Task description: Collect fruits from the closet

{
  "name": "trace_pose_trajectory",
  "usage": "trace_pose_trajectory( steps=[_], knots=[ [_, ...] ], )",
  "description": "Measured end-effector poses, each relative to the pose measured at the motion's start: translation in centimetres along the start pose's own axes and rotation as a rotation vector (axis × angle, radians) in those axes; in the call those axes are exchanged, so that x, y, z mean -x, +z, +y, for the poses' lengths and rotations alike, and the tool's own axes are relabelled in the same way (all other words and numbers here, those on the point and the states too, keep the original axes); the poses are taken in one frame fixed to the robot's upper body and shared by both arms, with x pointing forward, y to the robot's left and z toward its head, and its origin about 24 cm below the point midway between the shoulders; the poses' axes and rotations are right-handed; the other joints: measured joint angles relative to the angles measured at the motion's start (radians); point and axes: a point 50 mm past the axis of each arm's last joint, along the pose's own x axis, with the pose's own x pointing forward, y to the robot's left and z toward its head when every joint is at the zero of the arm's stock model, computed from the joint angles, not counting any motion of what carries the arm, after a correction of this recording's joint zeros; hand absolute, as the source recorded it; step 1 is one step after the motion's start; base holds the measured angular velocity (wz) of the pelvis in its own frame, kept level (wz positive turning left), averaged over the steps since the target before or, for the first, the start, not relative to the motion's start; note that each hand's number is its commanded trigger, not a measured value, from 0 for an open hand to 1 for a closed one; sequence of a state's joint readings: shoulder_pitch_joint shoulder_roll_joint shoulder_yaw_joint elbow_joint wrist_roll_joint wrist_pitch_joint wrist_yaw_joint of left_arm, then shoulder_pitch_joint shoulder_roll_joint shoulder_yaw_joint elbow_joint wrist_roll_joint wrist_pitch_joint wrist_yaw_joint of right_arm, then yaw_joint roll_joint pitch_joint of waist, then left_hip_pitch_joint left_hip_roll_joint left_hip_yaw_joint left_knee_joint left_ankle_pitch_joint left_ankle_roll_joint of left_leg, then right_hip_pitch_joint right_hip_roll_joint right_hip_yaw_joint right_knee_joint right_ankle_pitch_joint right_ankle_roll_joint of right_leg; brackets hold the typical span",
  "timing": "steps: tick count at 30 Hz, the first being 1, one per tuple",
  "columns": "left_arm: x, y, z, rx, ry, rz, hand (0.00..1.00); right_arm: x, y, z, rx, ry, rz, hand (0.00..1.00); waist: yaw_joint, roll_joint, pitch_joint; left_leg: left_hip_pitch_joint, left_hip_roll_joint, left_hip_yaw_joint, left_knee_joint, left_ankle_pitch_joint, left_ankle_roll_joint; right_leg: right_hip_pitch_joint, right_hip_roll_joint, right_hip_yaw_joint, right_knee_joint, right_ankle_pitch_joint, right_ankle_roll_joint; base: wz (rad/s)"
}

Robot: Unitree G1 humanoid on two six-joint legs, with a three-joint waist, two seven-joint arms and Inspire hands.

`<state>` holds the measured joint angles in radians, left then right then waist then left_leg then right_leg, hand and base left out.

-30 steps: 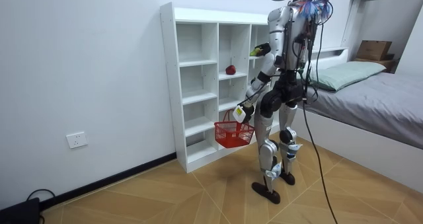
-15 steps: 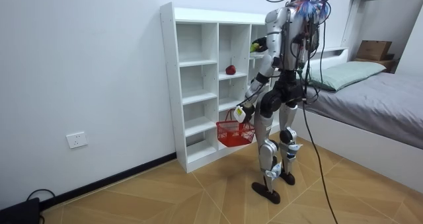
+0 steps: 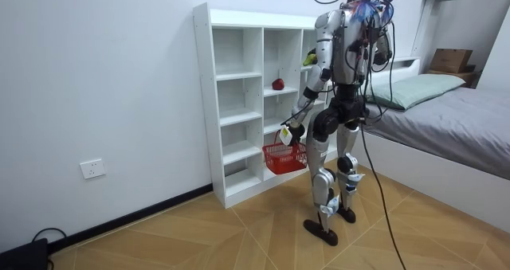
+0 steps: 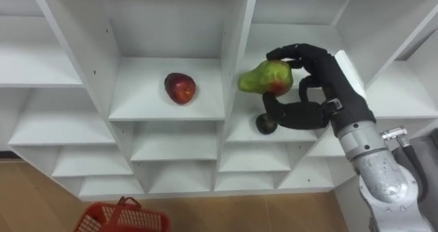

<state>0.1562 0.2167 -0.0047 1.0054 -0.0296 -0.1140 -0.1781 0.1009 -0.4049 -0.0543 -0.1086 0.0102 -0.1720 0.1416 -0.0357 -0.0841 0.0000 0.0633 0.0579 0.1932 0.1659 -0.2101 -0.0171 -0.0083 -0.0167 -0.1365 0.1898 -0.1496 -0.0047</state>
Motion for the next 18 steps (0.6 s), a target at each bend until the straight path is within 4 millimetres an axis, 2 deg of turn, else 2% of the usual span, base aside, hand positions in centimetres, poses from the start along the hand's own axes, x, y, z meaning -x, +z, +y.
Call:
trace_pose_trajectory(
  steps=[13, 18],
  knots=[
    [-0.1, 0.2, 0.0, -0.002, -0.006, 0.003, 1.00, -0.1, 0.5, 0.1, 0.063, 0.030, -0.013, 1.00, -0.008, -0.003, 0.0031, -0.012, 0.001, -0.001, 0.001, 0.000, 0.000, -0.010, 0.000, 0.000, -0.001, 0.001, 0.000, 0.00],
    [-0.6, 1.5, 0.0, -0.012, -0.009, -0.029, 1.00, -0.1, 0.4, 0.5, 0.065, 0.075, -0.009, 1.00, 0.008, 0.004, 0.0079, -0.022, 0.002, -0.001, 0.002, 0.000, 0.000, -0.020, 0.001, -0.001, 0.001, 0.002, -0.001, 0.00]
  ],
)
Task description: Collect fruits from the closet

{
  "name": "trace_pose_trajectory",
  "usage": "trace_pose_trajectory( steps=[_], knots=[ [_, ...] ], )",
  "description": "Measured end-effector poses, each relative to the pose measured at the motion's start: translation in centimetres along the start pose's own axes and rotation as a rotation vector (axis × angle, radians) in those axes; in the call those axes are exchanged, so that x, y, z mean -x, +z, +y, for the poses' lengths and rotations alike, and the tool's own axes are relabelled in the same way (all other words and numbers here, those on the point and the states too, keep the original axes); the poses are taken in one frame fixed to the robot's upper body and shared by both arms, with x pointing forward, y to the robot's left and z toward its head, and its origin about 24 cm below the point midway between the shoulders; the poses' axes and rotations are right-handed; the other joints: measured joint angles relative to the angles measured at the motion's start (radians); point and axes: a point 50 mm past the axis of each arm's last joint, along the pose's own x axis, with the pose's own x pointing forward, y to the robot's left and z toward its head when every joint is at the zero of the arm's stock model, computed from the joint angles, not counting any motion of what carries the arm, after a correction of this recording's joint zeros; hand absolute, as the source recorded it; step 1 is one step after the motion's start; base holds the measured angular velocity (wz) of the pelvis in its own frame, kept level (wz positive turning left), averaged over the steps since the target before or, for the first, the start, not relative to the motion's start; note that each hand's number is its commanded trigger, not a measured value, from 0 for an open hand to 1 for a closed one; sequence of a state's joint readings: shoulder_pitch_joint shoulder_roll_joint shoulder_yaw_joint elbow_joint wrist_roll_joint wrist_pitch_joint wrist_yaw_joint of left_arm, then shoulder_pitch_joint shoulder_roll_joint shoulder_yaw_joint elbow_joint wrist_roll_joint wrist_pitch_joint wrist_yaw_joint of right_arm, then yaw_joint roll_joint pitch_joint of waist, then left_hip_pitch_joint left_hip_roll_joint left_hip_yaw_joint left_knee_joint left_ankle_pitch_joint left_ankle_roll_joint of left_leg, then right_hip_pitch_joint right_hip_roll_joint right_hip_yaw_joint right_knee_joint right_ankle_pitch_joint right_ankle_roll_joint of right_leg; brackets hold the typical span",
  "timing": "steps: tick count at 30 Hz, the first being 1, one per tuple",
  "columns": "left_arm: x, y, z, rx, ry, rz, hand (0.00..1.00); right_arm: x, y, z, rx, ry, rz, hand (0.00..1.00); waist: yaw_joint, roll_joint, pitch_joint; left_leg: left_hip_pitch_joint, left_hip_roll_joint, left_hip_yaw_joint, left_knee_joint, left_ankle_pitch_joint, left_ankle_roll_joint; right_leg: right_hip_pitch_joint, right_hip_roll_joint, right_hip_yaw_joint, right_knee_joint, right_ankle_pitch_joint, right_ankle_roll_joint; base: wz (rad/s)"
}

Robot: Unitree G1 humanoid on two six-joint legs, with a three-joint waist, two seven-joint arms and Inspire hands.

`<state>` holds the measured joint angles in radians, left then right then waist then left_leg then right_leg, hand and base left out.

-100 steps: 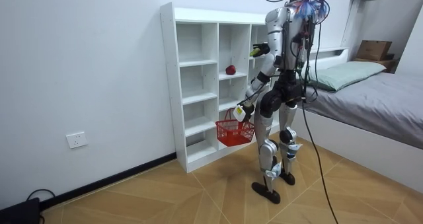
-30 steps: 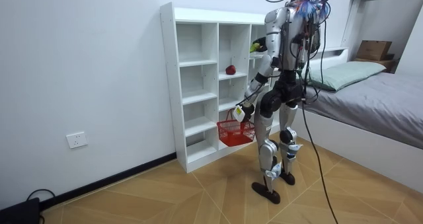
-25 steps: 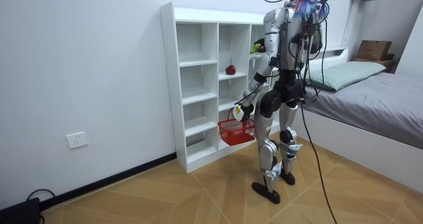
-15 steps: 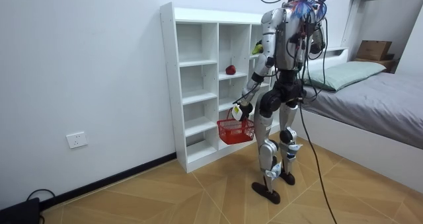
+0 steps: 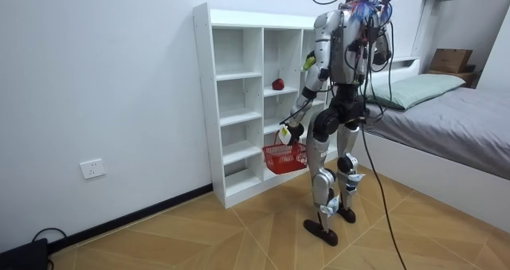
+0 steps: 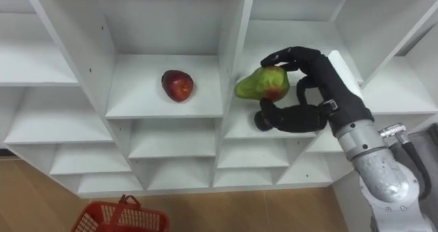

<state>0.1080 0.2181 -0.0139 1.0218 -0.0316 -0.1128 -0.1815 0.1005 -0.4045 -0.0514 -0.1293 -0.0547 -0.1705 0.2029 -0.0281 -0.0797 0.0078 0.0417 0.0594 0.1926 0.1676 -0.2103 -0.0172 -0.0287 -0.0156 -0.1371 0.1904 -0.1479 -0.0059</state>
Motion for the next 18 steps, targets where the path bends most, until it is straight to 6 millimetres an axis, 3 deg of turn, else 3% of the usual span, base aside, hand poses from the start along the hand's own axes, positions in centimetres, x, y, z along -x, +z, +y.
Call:
trace_pose_trajectory(
  steps=[4, 8, 18],
  knots=[
    [-0.3, 0.9, 0.1, -0.005, 0.001, -0.021, 1.00, 0.0, -0.6, 0.7, 0.020, 0.039, 0.029, 1.00, 0.005, -0.002, -0.0012, -0.014, 0.000, -0.001, 0.002, 0.000, 0.000, -0.012, -0.001, -0.003, 0.002, 0.001, -0.001, 0.00],
    [-0.5, 1.7, 0.1, -0.021, -0.001, -0.040, 1.00, 0.2, -2.4, 2.9, -0.039, 0.130, 0.126, 1.00, 0.008, -0.007, -0.0046, -0.027, 0.001, -0.001, 0.008, 0.000, 0.000, -0.029, -0.002, -0.004, 0.011, 0.001, -0.001, 0.00],
    [-1.2, 4.7, -0.3, -0.052, -0.020, -0.121, 1.00, 0.2, -2.8, 5.7, -0.051, 0.281, 0.161, 1.00, 0.008, -0.007, -0.0035, -0.076, 0.001, -0.004, 0.041, 0.000, 0.001, -0.061, -0.011, -0.026, 0.030, 0.004, -0.004, 0.03]
  ],
)
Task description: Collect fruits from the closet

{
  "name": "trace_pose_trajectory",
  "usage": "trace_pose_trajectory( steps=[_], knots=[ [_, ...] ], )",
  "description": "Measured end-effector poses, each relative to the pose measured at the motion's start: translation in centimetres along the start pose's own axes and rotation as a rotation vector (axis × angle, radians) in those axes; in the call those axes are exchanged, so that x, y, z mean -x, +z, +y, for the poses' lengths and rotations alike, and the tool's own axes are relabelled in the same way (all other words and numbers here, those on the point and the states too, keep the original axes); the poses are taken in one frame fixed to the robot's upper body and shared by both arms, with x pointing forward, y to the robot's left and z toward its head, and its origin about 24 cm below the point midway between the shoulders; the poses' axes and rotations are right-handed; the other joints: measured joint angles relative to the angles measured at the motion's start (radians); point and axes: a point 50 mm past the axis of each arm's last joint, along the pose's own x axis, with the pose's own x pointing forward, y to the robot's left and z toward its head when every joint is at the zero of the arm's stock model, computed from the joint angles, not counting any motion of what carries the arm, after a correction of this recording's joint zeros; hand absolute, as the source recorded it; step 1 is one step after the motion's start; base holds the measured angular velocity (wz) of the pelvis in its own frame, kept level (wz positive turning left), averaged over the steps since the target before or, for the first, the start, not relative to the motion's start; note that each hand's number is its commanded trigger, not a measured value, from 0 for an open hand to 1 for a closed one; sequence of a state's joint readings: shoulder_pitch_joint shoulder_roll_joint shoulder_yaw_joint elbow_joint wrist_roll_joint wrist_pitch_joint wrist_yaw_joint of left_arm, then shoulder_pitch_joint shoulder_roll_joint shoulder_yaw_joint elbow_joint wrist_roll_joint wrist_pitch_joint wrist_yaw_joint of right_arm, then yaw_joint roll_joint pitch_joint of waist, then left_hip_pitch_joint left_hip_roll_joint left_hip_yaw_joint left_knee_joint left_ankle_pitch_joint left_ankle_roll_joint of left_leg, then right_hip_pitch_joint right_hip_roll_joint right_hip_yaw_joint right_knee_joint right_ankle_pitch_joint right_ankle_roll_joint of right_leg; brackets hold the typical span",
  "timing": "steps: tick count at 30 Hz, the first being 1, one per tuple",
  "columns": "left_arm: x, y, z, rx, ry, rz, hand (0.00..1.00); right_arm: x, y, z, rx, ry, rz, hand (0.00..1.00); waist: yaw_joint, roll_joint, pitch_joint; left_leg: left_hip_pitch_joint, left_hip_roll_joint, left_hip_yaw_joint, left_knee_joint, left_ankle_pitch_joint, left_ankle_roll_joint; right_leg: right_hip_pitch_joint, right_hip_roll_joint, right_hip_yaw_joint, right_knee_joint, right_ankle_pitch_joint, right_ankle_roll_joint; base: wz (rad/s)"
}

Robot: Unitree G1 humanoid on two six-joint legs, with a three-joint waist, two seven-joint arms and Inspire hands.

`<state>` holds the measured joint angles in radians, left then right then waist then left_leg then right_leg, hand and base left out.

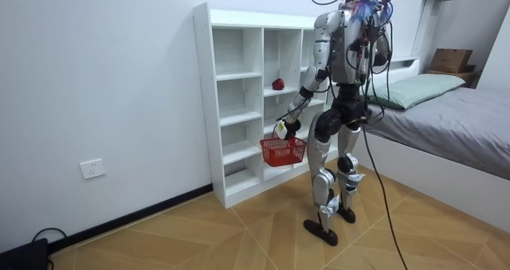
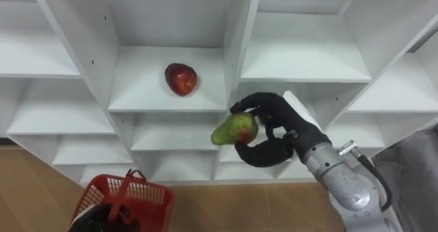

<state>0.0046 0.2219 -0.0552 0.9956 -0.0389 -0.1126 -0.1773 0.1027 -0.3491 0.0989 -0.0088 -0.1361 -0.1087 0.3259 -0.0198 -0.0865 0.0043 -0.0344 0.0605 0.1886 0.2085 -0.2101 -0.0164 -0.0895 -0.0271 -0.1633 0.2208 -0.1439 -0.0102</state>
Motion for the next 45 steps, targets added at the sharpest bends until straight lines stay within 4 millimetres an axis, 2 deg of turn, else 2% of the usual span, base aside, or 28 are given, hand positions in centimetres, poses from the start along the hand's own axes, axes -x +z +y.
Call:
trace_pose_trajectory(
  steps=[5, 7, 14, 21, 30, 35, 45],
  knots=[
    [-0.4, 2.3, -0.6, 0.010, -0.018, -0.090, 1.00, -0.3, 0.2, 0.3, -0.013, 0.033, -0.014, 1.00, 0.004, 0.010, 0.0022, -0.060, 0.004, 0.000, 0.039, -0.001, 0.004, -0.057, -0.005, -0.003, 0.027, 0.002, -0.003, 0.04],
    [-0.5, 2.5, -0.8, 0.011, -0.029, -0.103, 1.00, -0.4, 0.1, 0.6, -0.027, 0.046, -0.009, 1.00, 0.008, 0.016, 0.0059, -0.070, 0.004, 0.000, 0.045, -0.001, 0.004, -0.069, -0.007, -0.001, 0.037, 0.002, -0.004, -0.02],
    [-0.5, 4.4, -1.6, -0.011, -0.067, -0.192, 1.00, -0.5, -1.1, 1.1, -0.061, 0.047, 0.031, 1.00, 0.004, 0.018, 0.0064, -0.110, 0.002, -0.001, 0.062, 0.000, 0.006, -0.110, -0.011, -0.002, 0.054, 0.002, -0.005, 0.00],
    [-0.5, 6.5, -3.2, -0.044, -0.148, -0.282, 1.00, -1.7, -0.4, 2.0, -0.060, 0.025, -0.001, 1.00, -0.001, 0.024, 0.0089, -0.167, -0.002, -0.001, 0.083, 0.003, 0.010, -0.166, -0.019, -0.004, 0.075, 0.002, -0.005, 0.00],
    [-0.2, 8.0, -4.3, -0.075, -0.210, -0.349, 1.00, -3.2, 1.2, 2.5, -0.046, 0.042, -0.071, 1.00, 0.006, 0.042, 0.0168, -0.203, -0.004, -0.003, 0.091, 0.005, 0.014, -0.204, -0.022, -0.004, 0.088, 0.001, -0.005, 0.00],
    [-0.1, 8.2, -5.1, -0.101, -0.274, -0.356, 1.00, -3.4, 0.7, 2.5, -0.048, 0.049, -0.052, 1.00, 0.027, 0.048, 0.0168, -0.209, -0.003, -0.006, 0.093, 0.005, 0.014, -0.209, -0.022, -0.006, 0.089, 0.001, -0.005, 0.01],
    [0.0, 8.8, -5.9, -0.053, -0.325, -0.384, 1.00, -3.8, 0.3, 3.4, -0.033, 0.073, -0.031, 1.00, 0.028, 0.057, 0.0149, -0.225, -0.003, -0.012, 0.101, 0.007, 0.016, -0.213, -0.026, -0.017, 0.090, 0.001, -0.006, 0.04]
  ],
)
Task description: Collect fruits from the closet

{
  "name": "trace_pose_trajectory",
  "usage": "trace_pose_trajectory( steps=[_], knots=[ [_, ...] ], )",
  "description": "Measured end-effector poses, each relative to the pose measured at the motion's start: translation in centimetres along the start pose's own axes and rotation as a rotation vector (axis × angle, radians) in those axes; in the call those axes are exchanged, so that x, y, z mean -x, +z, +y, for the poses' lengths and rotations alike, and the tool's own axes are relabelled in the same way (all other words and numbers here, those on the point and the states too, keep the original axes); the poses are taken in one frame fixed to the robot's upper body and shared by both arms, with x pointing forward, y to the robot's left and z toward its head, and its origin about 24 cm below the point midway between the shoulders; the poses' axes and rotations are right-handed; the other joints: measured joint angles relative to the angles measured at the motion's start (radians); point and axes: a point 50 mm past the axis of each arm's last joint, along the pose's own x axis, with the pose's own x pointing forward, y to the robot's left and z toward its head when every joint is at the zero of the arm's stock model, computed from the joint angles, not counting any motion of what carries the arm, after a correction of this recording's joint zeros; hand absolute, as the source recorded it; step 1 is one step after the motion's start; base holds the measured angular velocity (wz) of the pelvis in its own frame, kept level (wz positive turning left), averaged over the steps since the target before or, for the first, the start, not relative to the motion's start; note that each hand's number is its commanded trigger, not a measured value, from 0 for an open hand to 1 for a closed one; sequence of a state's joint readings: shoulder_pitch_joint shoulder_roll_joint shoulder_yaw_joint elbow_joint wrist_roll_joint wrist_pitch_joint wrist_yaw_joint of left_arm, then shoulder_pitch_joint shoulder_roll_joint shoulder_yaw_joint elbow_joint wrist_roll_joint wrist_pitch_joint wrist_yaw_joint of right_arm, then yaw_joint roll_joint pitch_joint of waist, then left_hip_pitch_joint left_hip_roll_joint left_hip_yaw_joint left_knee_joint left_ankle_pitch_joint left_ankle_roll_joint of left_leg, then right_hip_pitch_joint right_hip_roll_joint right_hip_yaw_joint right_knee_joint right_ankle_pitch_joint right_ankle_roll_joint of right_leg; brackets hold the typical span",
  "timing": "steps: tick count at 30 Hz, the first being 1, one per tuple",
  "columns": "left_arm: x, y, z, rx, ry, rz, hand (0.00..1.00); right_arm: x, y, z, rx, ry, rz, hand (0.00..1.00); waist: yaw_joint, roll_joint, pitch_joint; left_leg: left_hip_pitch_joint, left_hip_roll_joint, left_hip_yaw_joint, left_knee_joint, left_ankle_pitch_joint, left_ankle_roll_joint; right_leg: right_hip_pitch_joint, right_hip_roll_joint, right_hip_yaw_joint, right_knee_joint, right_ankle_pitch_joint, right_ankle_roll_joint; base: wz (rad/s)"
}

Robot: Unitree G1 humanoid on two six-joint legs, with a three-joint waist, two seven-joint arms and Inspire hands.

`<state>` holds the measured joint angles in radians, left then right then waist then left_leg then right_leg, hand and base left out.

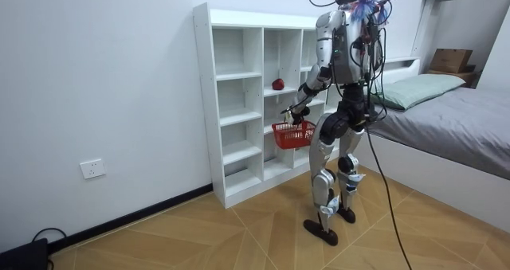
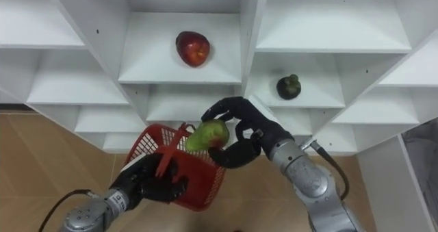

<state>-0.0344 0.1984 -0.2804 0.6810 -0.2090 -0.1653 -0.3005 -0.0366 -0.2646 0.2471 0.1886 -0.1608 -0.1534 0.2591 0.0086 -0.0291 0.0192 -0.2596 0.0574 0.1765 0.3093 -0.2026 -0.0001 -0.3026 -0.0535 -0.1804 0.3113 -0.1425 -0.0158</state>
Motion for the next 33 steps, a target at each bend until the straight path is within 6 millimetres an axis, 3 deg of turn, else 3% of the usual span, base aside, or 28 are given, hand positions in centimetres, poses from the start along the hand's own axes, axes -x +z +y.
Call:
trace_pose_trajectory(
  steps=[4, 9, 28, 33],
  knots=[
    [0.0, 0.3, 0.0, 0.032, 0.004, -0.020, 1.00, 0.0, -0.4, 0.2, -0.007, -0.002, 0.015, 1.00, 0.000, 0.000, -0.0001, -0.001, 0.000, 0.000, 0.001, 0.000, 0.000, 0.000, -0.001, -0.006, 0.000, 0.000, 0.000, 0.01],
    [-0.3, 3.0, -0.8, 0.068, -0.064, -0.147, 1.00, 0.0, -0.9, 0.5, -0.015, -0.006, 0.037, 1.00, -0.001, 0.003, -0.0012, -0.012, 0.001, 0.000, 0.011, 0.000, 0.000, -0.001, -0.003, -0.011, 0.001, 0.000, 0.000, 0.05],
    [-0.4, 4.7, -2.4, 0.050, -0.163, -0.221, 1.00, 0.7, -1.9, 1.2, 0.142, 0.058, 0.103, 1.00, 0.002, 0.005, -0.0030, -0.015, 0.002, 0.000, 0.028, 0.001, 0.002, 0.003, -0.006, -0.016, 0.017, -0.005, 0.000, 0.02],
    [-0.3, 5.3, -2.6, 0.044, -0.180, -0.246, 1.00, 0.7, -1.9, 1.2, 0.168, 0.063, 0.110, 1.00, 0.002, 0.010, -0.0072, -0.015, 0.002, 0.000, 0.028, 0.001, 0.002, 0.003, -0.007, -0.018, 0.017, -0.005, 0.000, 0.00]
  ],
)
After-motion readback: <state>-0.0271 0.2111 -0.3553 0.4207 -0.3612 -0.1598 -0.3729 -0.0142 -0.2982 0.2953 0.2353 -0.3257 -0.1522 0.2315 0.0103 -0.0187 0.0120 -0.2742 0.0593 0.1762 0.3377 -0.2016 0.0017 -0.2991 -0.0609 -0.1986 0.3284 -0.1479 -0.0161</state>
